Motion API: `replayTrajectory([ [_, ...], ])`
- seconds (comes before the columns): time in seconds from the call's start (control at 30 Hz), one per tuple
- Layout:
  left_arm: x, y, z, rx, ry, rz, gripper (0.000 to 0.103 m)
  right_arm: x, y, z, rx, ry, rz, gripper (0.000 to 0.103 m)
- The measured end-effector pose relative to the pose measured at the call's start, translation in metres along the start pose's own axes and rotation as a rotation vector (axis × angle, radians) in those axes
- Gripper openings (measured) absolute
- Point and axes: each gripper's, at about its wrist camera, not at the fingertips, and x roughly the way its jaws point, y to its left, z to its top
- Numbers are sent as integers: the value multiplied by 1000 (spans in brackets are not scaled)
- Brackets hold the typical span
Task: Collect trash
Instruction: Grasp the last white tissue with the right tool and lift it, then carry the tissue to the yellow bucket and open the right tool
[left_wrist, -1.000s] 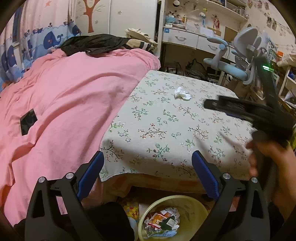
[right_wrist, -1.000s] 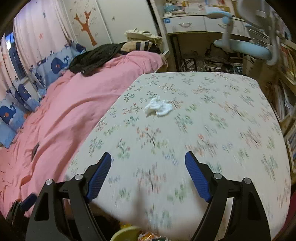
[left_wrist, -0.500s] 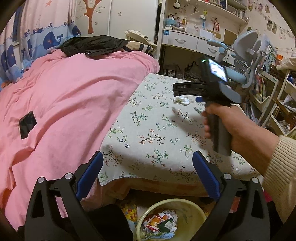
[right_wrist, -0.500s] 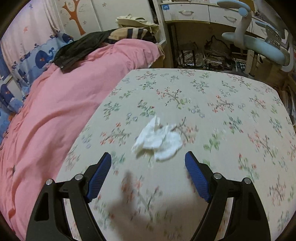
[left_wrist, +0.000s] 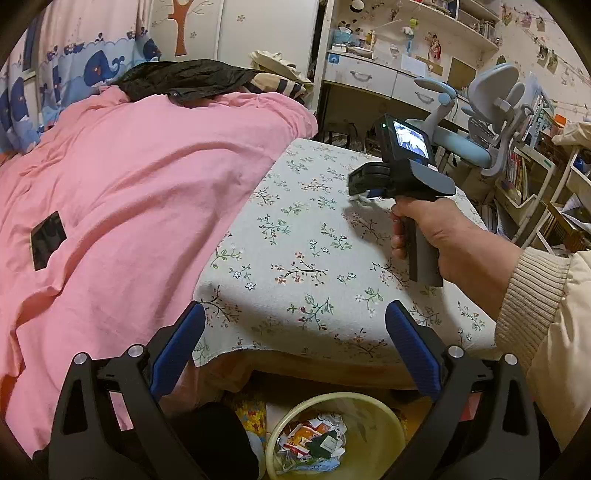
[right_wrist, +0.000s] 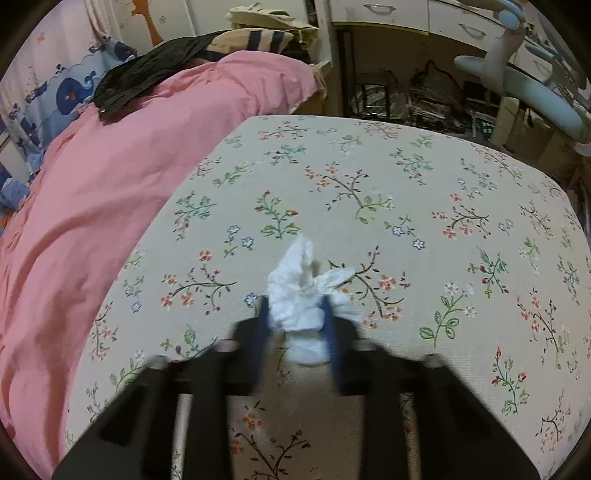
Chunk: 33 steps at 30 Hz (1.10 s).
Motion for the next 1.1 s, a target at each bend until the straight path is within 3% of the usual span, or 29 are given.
replayTrajectory([
  [0.23,-2,1,1,1,-9,10,94,-33,3,-23,-16,-39,54,10],
  [0.4,-4,0,-1,10,-19,21,94,-77,-7,-53,-9,-71,116,10],
  [0.8,-14,-5,-8,38,-67,65,94,-170,-19,-127,9,-138,163,10],
  [1.1,-30,1,-5,15,-157,89,95,-180,4,-218,17,-9,225,10],
])
